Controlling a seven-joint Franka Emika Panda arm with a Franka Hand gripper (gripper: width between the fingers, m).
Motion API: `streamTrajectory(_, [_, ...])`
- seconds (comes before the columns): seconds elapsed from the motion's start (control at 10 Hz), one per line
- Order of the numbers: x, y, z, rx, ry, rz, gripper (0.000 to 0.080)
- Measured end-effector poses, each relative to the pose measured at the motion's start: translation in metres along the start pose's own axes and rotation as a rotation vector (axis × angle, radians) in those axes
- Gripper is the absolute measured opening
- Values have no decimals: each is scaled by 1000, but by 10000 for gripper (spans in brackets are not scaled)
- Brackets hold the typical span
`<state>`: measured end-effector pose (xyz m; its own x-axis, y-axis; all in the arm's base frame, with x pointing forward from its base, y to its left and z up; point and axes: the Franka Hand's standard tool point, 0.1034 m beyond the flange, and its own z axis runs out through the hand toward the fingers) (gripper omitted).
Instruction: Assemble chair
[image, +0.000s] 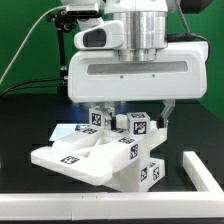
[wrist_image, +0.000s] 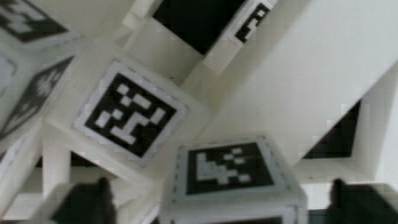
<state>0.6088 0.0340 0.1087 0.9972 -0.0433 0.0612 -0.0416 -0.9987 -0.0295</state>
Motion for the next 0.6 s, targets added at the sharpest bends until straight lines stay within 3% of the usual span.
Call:
streamTrajectory(0.2, [0, 0, 0, 2, 0, 106, 268])
streamTrajectory(0.6, [-1, -4, 1, 3, -2, 437, 266])
